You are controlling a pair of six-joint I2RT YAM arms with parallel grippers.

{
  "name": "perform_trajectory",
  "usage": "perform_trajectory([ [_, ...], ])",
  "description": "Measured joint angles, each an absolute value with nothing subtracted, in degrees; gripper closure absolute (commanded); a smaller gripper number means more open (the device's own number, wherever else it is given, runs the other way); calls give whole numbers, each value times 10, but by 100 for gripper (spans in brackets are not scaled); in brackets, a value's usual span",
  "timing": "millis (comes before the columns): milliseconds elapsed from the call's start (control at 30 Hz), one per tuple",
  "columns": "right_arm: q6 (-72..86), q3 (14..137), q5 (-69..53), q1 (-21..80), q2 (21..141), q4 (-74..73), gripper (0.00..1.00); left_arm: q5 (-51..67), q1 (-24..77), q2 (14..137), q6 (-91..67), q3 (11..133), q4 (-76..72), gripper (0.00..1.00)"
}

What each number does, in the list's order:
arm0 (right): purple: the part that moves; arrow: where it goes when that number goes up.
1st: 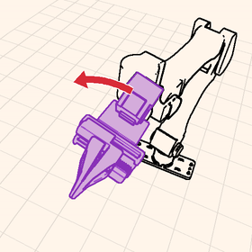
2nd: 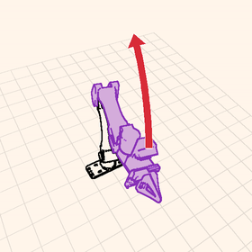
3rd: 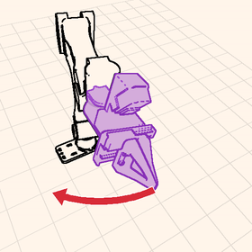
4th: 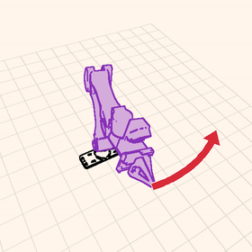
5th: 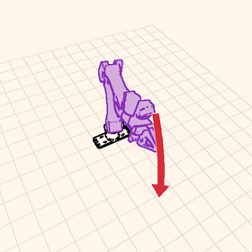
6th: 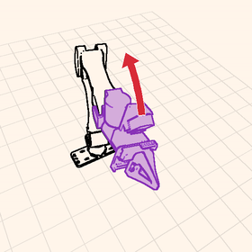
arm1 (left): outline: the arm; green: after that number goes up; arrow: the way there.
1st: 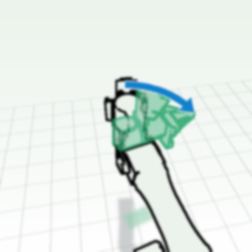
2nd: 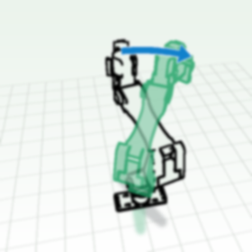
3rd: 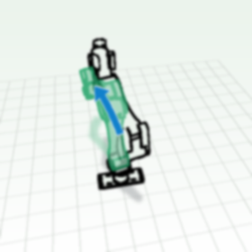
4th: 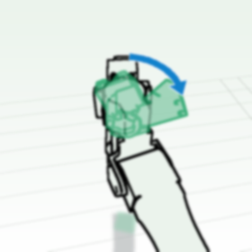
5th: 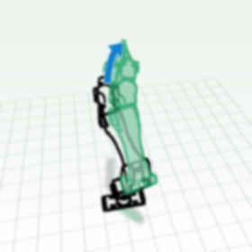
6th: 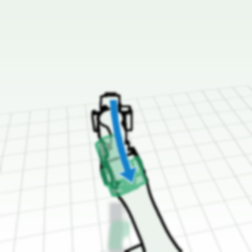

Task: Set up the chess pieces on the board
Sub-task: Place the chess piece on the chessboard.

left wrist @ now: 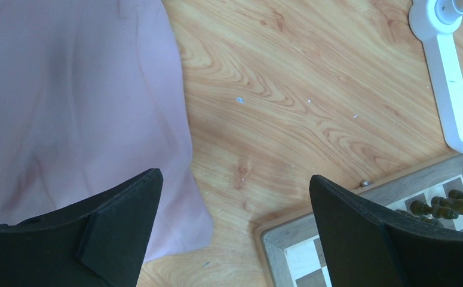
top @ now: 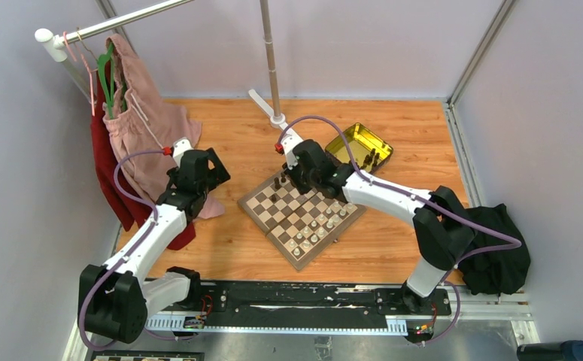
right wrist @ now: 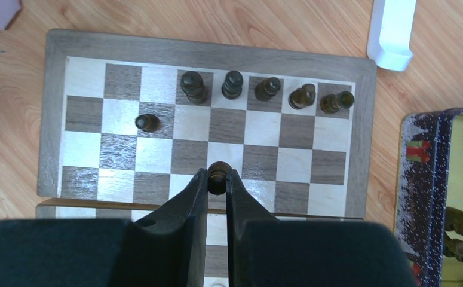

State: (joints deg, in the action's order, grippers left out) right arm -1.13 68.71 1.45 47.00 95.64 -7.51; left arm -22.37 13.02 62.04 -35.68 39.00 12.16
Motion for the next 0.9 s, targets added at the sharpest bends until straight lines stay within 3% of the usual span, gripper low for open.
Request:
perform_trajectory([
  [900,-11,685,-12,491,1043,8,100,-234,134,618,-349,385,134,0],
])
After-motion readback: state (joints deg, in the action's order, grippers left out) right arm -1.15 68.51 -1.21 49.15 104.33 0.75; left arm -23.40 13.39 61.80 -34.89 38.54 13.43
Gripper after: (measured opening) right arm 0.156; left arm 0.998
